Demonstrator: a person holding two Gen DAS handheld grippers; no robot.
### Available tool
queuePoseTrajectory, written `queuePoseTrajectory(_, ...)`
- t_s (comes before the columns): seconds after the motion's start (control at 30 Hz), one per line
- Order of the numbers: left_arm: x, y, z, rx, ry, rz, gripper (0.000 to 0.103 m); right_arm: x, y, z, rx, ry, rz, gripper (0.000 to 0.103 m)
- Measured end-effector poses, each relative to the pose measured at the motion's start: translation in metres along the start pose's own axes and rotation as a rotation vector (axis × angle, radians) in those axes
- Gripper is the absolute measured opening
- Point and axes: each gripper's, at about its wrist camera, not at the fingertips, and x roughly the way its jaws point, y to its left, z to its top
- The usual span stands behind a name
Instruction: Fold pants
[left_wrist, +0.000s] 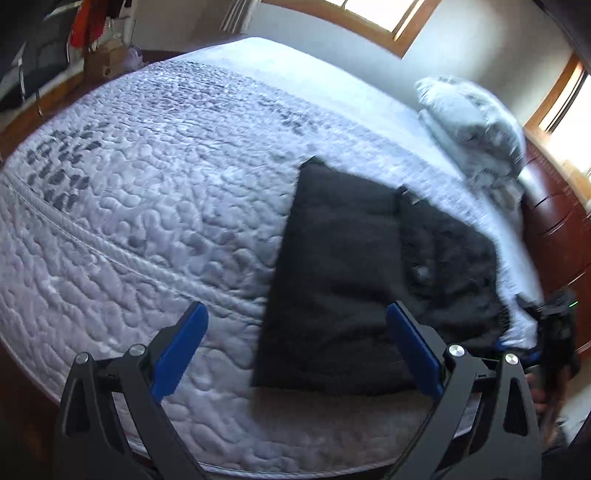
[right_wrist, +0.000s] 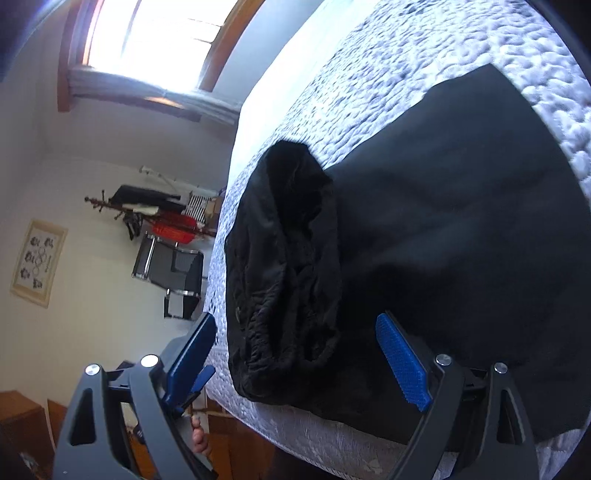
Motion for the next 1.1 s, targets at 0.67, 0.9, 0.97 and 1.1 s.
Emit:
queuePoseTrajectory(0.67,0.018,0.013,-0.007,-0.004,0.078,0.045,0.097,0.063,0.021,0.011,-0.019,0.057,0.04,0.061)
queuePoseTrajectory(0.9,0.02,0.014,-0.01,-0.009,0.1,0.052,0.097,0.057,0.005,0.006,0.034,0.054,0.106,0.029)
queuePoseTrajectory(0.97,0.019,0.014,-0.01,-0.009,0.1,0.059,0.097,0.055,0.011,0.006,0.014,0.048,0.108,0.027)
queuePoseTrajectory(1.1,0.014,0.014,-0.008,-0.009,0.097,0.073,0.097,0.048,0.035,0.009,-0.049,0.049,0.104,0.026)
